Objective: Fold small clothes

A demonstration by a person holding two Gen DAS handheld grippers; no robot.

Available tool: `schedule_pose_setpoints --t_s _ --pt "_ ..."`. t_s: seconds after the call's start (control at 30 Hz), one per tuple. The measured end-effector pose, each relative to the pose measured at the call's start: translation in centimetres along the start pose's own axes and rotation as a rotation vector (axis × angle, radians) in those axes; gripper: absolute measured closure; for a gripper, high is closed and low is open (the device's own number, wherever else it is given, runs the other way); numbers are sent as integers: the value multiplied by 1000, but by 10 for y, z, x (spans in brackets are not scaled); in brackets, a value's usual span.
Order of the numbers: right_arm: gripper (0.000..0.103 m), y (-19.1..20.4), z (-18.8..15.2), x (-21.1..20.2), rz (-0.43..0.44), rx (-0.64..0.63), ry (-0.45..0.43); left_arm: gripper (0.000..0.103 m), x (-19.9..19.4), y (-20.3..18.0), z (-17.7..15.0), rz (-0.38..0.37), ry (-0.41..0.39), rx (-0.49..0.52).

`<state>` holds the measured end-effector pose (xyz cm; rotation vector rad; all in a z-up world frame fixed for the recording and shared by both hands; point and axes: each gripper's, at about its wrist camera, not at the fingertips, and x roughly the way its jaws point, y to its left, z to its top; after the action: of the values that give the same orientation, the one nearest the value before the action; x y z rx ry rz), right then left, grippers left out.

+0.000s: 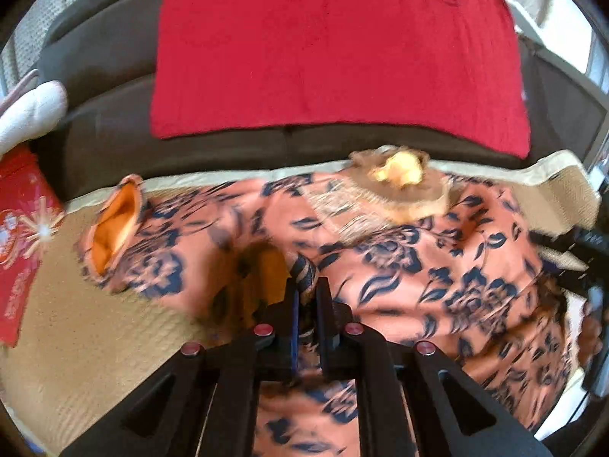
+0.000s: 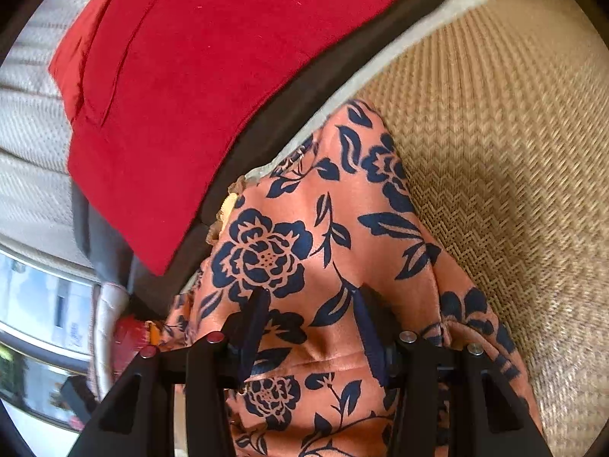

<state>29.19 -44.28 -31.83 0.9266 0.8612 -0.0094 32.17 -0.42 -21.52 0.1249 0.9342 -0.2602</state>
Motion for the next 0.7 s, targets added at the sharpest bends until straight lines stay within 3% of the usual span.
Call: schedule_pose_setpoints --t_s 0.07,0.13,0.2,0.23,0.37,0.47,0.53,0.6,0.7 --pt "51 18 -4 -14 -13 -84 -66 90 -12 11 -3 -26 3 -5" --pt "51 36 -8 -25 -9 -164 -118 72 -24 20 -4 -33 -17 -29" --pt "51 54 -15 -31 17 -234 -150 41 -42 35 -4 -16 -73 -67" --pt "51 63 -19 -31 29 -276 -155 37 -50 46 -4 3 -103 -94" --pt "51 87 -36 -5 2 -394 -57 37 -58 92 -7 96 -127 -241" --pt "51 79 -53 43 -153 -437 182 37 -47 129 -16 179 -88 -382" --pt "51 75 -53 37 -120 -433 141 37 -35 150 -23 167 -49 -489" --pt "51 71 -48 31 -102 -380 173 37 -25 164 -28 107 -41 -584" --pt "48 59 -43 22 -74 -333 167 36 -15 172 -31 99 -67 -640"
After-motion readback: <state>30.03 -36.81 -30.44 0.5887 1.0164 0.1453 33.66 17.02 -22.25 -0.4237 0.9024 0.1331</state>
